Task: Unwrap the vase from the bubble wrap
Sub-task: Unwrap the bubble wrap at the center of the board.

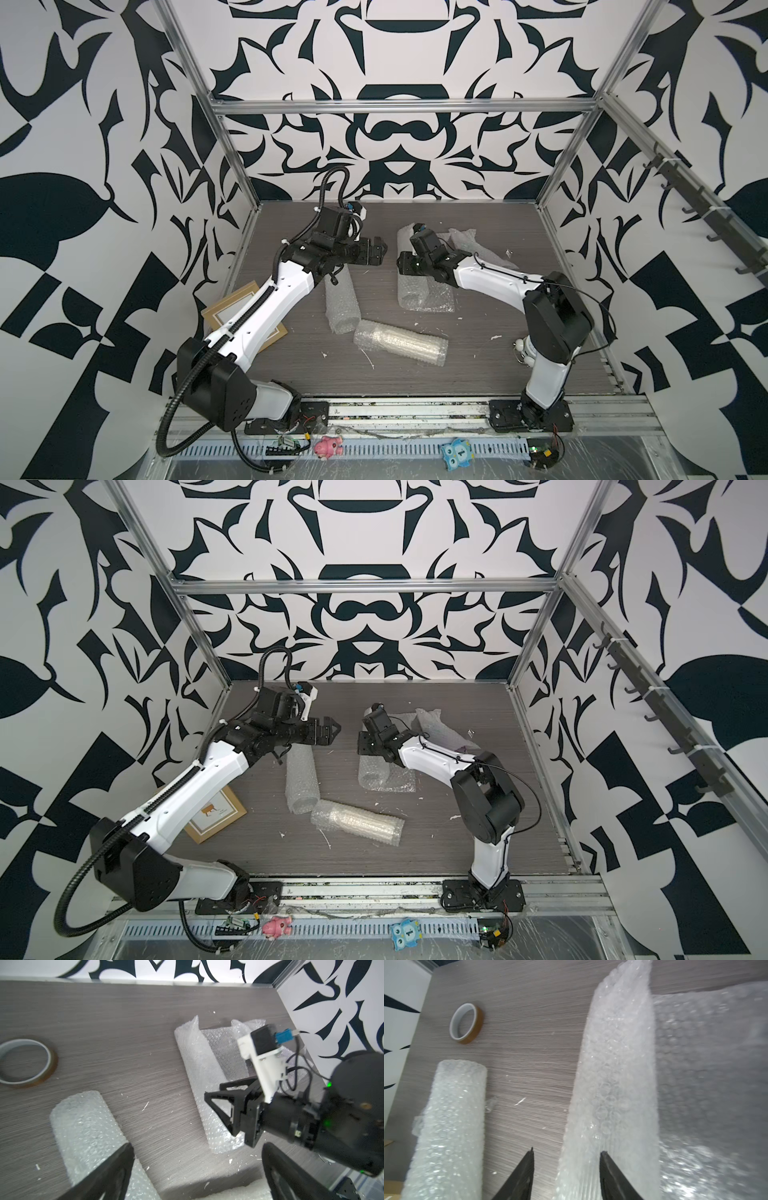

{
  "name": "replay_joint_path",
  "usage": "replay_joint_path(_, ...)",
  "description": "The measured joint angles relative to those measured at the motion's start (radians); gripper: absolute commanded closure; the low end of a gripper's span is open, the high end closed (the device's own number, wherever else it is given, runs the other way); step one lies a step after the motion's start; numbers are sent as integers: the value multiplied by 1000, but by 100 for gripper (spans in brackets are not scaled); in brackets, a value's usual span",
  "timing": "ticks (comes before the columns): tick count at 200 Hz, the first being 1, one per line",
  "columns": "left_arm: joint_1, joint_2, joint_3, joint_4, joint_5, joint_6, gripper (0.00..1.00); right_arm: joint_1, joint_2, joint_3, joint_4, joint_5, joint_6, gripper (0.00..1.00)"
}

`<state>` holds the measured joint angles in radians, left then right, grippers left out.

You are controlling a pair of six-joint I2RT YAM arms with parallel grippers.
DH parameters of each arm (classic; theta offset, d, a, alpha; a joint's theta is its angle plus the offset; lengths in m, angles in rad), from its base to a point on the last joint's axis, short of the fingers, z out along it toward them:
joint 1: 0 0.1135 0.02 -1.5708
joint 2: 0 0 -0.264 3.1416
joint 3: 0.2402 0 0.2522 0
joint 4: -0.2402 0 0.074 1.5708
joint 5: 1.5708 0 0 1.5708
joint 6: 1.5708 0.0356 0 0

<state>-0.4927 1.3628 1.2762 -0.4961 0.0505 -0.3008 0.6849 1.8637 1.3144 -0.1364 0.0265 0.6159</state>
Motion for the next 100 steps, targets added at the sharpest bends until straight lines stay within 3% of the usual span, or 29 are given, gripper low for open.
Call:
replay_joint_path(51,3,-79,-73,67,-143,-13,1,44,77,54,83,-136,36,48)
replay_joint_path(100,4,-66,-78,73,-189,-14,1,41,-31,-24,201,-160,-10,49)
